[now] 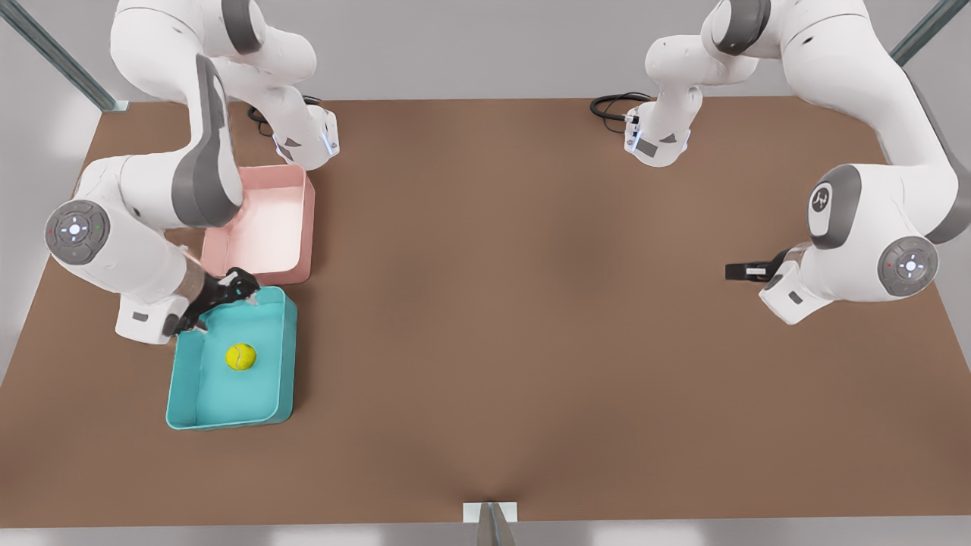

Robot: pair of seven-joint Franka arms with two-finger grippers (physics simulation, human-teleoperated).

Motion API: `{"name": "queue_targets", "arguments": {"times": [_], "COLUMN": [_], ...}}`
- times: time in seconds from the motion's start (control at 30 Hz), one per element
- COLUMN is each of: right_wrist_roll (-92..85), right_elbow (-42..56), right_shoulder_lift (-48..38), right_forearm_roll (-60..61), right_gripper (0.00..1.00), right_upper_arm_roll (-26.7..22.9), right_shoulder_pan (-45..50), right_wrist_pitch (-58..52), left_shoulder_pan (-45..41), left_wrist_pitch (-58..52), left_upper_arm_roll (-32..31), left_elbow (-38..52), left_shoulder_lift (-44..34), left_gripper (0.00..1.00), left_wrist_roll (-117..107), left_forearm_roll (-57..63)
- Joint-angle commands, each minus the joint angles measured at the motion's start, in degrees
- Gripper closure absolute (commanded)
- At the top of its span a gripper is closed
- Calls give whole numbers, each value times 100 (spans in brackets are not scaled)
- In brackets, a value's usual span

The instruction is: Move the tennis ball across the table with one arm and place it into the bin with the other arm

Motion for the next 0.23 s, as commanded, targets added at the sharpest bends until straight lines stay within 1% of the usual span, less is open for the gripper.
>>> {"name": "queue_targets", "arguments": {"times": [0.0, 0.1, 0.2], "right_wrist_roll": [3380, 3406, 3397], "right_elbow": [-204, -696, -793], "right_shoulder_lift": [-324, -780, -869], "right_forearm_roll": [-335, -335, -353], "right_gripper": [0, 0, 0], "right_upper_arm_roll": [341, 535, 544], "right_shoulder_pan": [-552, -887, -904], "right_wrist_pitch": [-1128, -1076, -1049], "left_shoulder_pan": [1, 10, 10], "left_wrist_pitch": [-75, -137, -233], "left_upper_arm_roll": [-1, -1, -1], "left_elbow": [1, 10, 10], "left_shoulder_lift": [-22, -31, -31], "left_gripper": [0, 0, 0], "left_wrist_roll": [-5, -13, -22], "left_forearm_roll": [1, 1, -17]}}
